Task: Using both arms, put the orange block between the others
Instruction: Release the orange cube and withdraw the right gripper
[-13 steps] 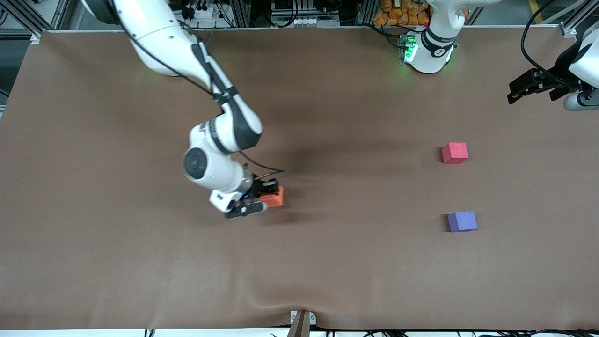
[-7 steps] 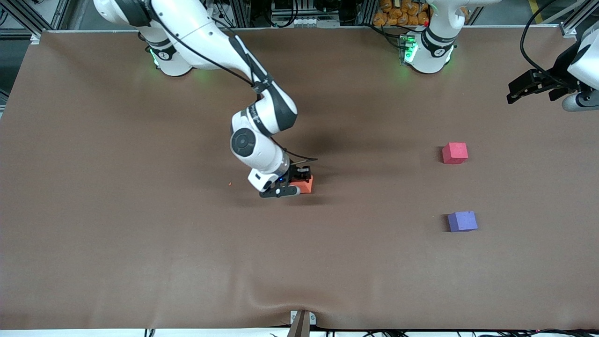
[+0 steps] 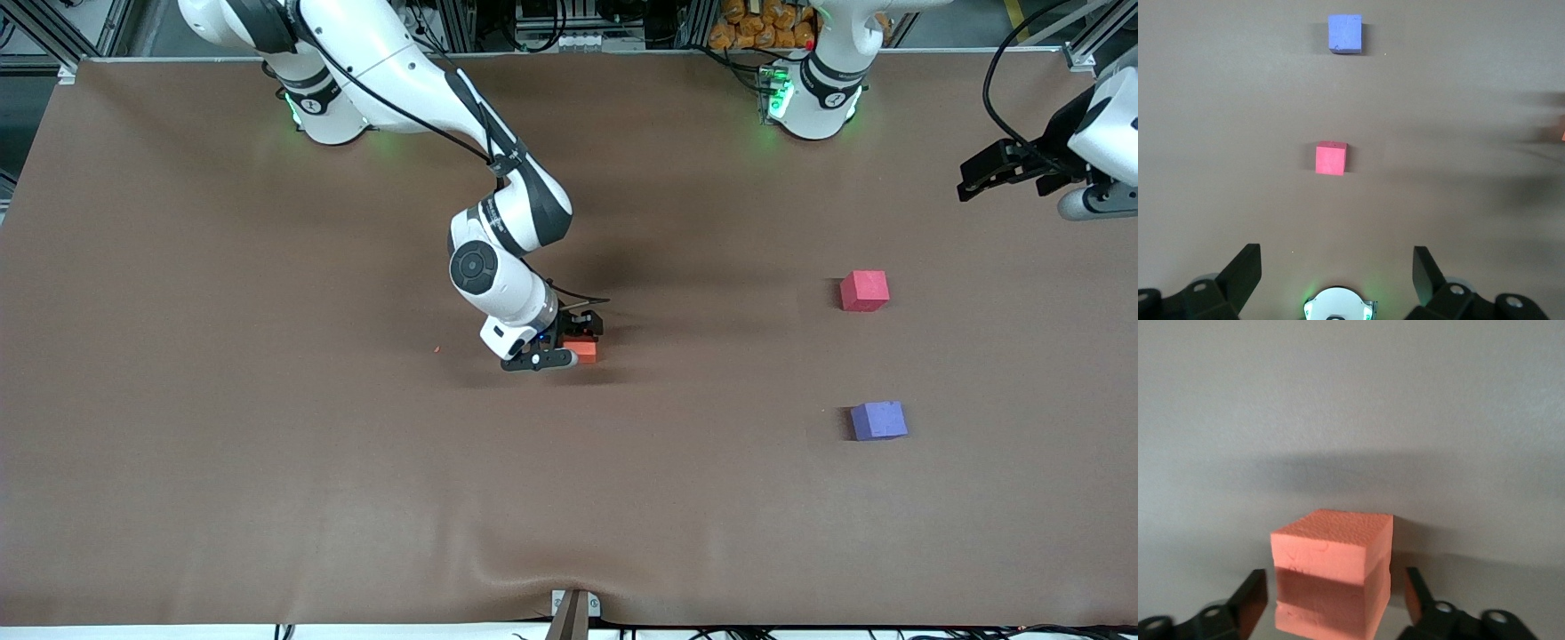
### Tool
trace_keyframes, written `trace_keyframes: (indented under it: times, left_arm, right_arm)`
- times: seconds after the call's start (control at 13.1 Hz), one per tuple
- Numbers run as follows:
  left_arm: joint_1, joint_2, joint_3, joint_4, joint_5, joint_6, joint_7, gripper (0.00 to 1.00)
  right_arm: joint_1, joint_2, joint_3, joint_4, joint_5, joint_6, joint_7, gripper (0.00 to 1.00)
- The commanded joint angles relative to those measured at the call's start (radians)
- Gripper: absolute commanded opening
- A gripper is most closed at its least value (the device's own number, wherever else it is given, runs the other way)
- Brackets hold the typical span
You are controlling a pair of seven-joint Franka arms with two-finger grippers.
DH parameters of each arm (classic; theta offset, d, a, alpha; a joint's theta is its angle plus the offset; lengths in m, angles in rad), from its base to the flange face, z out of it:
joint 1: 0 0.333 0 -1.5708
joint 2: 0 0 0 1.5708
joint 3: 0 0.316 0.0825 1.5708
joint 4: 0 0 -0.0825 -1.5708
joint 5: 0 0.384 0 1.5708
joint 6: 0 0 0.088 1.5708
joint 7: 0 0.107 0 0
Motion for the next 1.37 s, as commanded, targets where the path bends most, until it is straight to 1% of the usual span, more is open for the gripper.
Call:
trace_keyframes:
  times: [0.0, 0.15, 0.3, 0.38, 0.46, 0.53, 0.61, 0.76, 0.84, 0.91, 0.99, 1.14, 1.22, 1.29]
  left_arm:
    - [0.001, 0.002, -0.012, -0.004, -0.017, 0.006, 0.01, 1.0]
    - [0.0, 0.001, -0.013, -0.017, -0.017, 0.006, 0.008, 1.0]
    - [0.0, 0.001, -0.024, -0.023, -0.017, 0.006, 0.007, 1.0]
    - [0.001, 0.001, -0.035, -0.024, -0.016, 0.006, 0.005, 1.0]
    - [0.001, 0.002, -0.036, -0.029, -0.017, 0.008, 0.002, 1.0]
    - [0.0, 0.002, -0.036, -0.044, -0.017, 0.016, 0.002, 1.0]
    - [0.001, 0.001, -0.041, -0.053, -0.016, 0.028, 0.002, 1.0]
    - [0.001, 0.002, -0.041, -0.06, -0.016, 0.039, 0.001, 1.0]
    - [0.001, 0.002, -0.041, -0.061, -0.016, 0.045, 0.0, 1.0]
    - [0.001, 0.002, -0.041, -0.064, -0.016, 0.049, 0.0, 1.0]
    - [0.0, 0.002, -0.042, -0.07, -0.016, 0.052, -0.001, 1.0]
    - [0.0, 0.004, -0.044, -0.075, -0.016, 0.066, -0.001, 1.0]
    - [-0.002, 0.004, -0.044, -0.075, -0.016, 0.068, -0.001, 1.0]
    - [-0.003, 0.006, -0.049, -0.075, -0.016, 0.074, -0.003, 1.0]
  right_arm:
    - [-0.023, -0.042, -0.003, 0.023, 0.024, -0.052, -0.004, 1.0]
    - [-0.075, -0.1, 0.002, 0.025, 0.019, -0.176, -0.005, 1.0]
    - [-0.134, -0.177, 0.002, 0.025, -0.002, -0.342, -0.002, 1.0]
    - [-0.172, -0.209, 0.002, 0.026, -0.053, -0.409, -0.002, 1.0]
    - [-0.219, -0.249, 0.006, 0.026, -0.132, -0.469, -0.002, 1.0]
    - [-0.27, -0.286, 0.032, 0.028, -0.206, -0.535, -0.002, 1.0]
    - [-0.346, -0.328, 0.07, 0.028, -0.264, -0.603, -0.002, 1.0]
    - [-0.535, -0.399, 0.187, 0.028, -0.346, -0.692, -0.004, 1.0]
    - [-0.613, -0.436, 0.231, 0.028, -0.404, -0.727, -0.005, 1.0]
    - [-0.66, -0.473, 0.242, 0.029, -0.462, -0.764, -0.008, 1.0]
    - [-0.689, -0.505, 0.244, 0.037, -0.493, -0.798, -0.011, 1.0]
    - [-0.743, -0.559, 0.242, 0.061, -0.501, -0.896, -0.011, 1.0]
    - [-0.77, -0.586, 0.242, 0.067, -0.501, -0.945, -0.031, 1.0]
    - [-0.798, -0.612, 0.241, 0.067, -0.507, -0.983, -0.097, 1.0]
